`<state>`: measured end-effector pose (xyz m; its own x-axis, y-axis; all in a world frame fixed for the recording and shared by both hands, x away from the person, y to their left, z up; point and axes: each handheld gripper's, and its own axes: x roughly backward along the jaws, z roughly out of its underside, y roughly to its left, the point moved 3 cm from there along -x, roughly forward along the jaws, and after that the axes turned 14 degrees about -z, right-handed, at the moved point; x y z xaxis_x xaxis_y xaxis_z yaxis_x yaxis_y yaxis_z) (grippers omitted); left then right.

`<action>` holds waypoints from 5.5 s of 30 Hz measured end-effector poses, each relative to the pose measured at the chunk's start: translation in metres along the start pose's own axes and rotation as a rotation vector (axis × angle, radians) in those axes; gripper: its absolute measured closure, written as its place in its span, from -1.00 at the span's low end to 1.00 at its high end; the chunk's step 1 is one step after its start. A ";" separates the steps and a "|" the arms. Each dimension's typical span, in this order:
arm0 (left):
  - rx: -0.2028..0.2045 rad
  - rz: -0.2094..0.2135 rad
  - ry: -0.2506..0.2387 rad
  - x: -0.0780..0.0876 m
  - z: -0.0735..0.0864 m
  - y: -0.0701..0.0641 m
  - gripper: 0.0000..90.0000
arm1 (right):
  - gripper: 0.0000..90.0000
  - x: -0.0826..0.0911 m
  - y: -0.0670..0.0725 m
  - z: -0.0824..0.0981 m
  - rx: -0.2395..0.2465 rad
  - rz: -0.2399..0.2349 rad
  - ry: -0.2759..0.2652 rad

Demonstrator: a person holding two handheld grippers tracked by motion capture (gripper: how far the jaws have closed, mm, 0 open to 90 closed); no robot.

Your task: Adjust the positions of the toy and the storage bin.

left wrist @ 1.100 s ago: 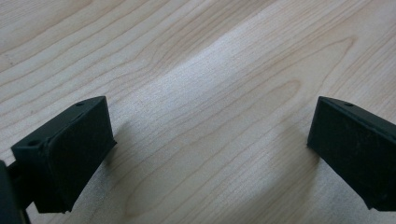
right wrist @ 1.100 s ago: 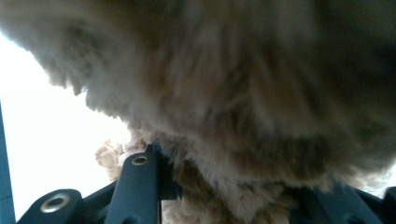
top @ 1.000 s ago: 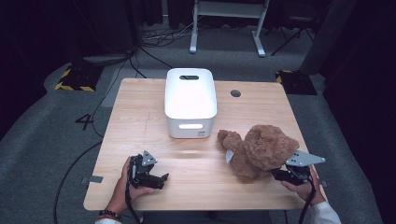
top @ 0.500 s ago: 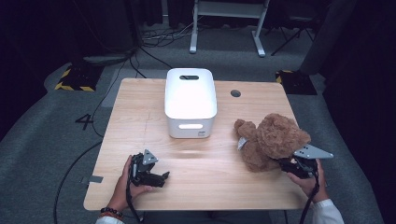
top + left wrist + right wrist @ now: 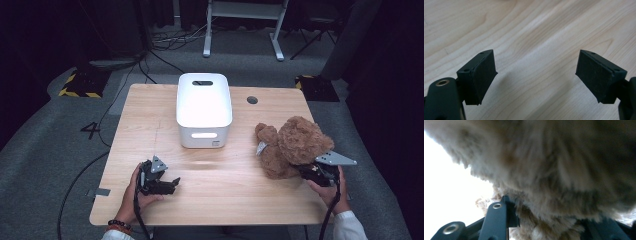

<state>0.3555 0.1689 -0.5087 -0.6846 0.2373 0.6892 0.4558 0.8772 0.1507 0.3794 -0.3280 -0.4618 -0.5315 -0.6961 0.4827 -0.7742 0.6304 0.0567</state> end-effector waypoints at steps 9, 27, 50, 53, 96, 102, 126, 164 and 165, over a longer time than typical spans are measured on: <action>0.043 -0.076 -0.068 0.010 -0.034 0.004 -0.62 | 0.29 0.001 -0.002 0.003 0.006 0.015 -0.004; 0.186 -0.064 -0.257 0.014 -0.103 0.025 -0.61 | 0.28 0.001 -0.001 0.005 0.011 0.019 -0.006; 0.220 -0.118 -0.250 -0.009 -0.151 0.041 -0.45 | 0.25 0.000 -0.001 0.005 0.036 0.018 -0.006; 0.233 -0.112 -0.212 -0.017 -0.151 0.046 -0.42 | 0.25 -0.001 -0.001 0.005 0.037 0.017 -0.007; 0.245 0.047 -0.174 -0.015 -0.138 -0.008 -0.14 | 0.24 -0.002 -0.001 0.004 0.039 0.023 -0.003; 0.217 0.064 -0.181 -0.007 -0.134 -0.024 -0.16 | 0.24 -0.002 -0.001 0.004 0.039 0.023 -0.003; 0.165 0.095 -0.191 0.015 -0.121 -0.061 -0.29 | 0.24 -0.002 -0.002 0.003 0.038 0.012 -0.003; -0.128 0.020 -0.095 0.017 -0.007 -0.027 -0.58 | 0.43 -0.002 -0.003 0.004 0.051 -0.012 -0.017; -0.130 0.023 -0.080 0.015 -0.004 -0.026 -0.58 | 0.44 -0.002 -0.003 0.004 0.050 -0.016 -0.024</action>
<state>0.3358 0.1484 -0.4994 -0.7136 0.2940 0.6359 0.5385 0.8108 0.2293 0.3816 -0.3297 -0.4665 -0.5263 -0.7143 0.4613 -0.7986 0.6015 0.0204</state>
